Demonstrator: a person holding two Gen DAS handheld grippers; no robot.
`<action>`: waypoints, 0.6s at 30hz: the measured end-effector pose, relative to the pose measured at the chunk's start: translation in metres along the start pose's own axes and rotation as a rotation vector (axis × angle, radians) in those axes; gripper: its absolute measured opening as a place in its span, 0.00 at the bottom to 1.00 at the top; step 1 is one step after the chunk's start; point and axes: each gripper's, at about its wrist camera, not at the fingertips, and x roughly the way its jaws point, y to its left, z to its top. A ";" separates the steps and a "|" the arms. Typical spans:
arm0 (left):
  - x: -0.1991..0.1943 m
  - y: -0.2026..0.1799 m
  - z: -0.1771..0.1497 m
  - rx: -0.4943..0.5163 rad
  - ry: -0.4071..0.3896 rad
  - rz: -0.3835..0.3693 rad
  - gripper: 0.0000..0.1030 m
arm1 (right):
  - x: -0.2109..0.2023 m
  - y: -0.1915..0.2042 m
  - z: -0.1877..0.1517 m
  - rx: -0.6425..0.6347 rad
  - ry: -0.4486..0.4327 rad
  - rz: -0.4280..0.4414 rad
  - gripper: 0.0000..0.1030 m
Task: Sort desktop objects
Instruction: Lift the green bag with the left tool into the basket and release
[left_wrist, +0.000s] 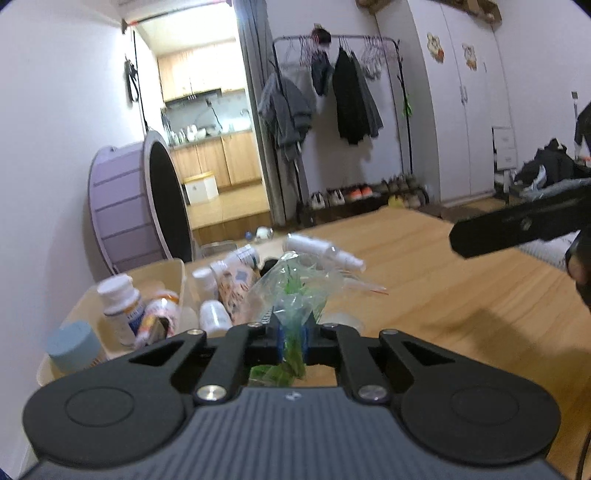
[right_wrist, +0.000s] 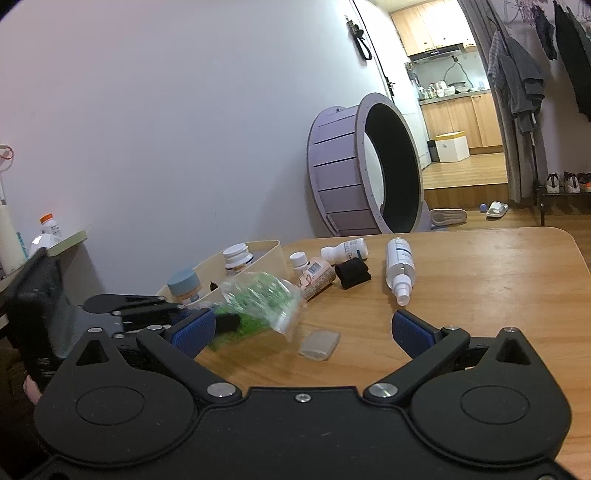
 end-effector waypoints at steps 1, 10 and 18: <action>-0.003 0.002 0.001 -0.004 -0.015 0.007 0.08 | 0.001 0.000 0.001 0.003 -0.002 0.000 1.00; -0.025 0.035 0.029 -0.083 -0.142 0.109 0.08 | 0.005 0.004 0.005 0.006 -0.016 0.008 1.00; 0.005 0.083 0.046 -0.122 -0.073 0.200 0.08 | 0.008 0.005 0.005 0.011 -0.010 0.007 1.00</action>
